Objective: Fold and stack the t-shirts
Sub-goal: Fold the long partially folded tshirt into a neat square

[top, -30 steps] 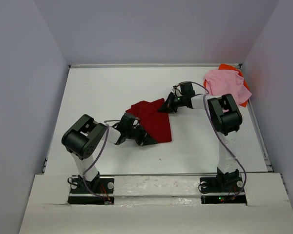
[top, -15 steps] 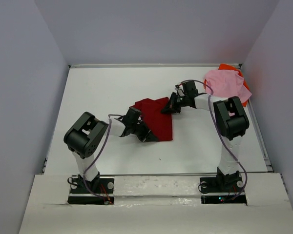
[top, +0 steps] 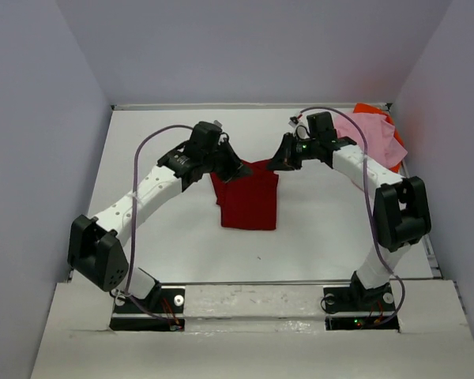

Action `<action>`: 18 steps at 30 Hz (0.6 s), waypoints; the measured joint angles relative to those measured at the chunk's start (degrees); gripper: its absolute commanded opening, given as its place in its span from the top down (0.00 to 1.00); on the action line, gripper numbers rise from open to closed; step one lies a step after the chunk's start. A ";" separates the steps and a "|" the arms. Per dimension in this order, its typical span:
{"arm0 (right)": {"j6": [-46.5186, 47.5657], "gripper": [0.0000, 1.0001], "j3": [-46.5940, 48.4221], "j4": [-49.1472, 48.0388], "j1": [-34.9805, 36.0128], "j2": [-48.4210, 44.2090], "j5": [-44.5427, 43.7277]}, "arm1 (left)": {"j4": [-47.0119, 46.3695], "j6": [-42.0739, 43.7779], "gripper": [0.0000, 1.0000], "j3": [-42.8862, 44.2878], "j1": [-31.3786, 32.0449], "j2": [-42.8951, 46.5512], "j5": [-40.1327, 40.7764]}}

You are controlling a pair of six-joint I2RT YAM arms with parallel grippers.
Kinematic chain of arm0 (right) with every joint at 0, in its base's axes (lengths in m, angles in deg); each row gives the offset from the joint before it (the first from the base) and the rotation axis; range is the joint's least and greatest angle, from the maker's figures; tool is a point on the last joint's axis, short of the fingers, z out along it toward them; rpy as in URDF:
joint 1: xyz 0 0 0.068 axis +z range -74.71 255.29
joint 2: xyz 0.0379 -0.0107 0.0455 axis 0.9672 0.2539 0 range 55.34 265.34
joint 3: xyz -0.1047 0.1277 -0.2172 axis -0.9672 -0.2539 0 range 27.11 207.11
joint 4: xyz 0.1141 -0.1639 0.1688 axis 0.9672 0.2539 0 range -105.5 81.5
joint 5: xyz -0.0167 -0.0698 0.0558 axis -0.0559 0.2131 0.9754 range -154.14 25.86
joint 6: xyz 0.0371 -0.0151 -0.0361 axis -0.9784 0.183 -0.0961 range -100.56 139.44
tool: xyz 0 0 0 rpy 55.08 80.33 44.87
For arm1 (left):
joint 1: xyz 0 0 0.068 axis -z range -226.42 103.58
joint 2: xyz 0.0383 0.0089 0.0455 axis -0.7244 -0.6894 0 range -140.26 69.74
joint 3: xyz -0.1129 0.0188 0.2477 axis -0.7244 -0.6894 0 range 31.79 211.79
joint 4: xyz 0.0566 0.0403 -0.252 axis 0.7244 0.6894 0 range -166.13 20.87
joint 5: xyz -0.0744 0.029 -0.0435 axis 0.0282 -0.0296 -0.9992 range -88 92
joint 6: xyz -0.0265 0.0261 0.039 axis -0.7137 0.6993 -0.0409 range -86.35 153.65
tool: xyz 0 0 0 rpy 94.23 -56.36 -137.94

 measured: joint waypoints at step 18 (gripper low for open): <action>22.71 0.54 -18.40 17.51 8.20 -28.02 -23.43 | 10.60 21.84 0.50 -8.09 0.00 1.73 21.97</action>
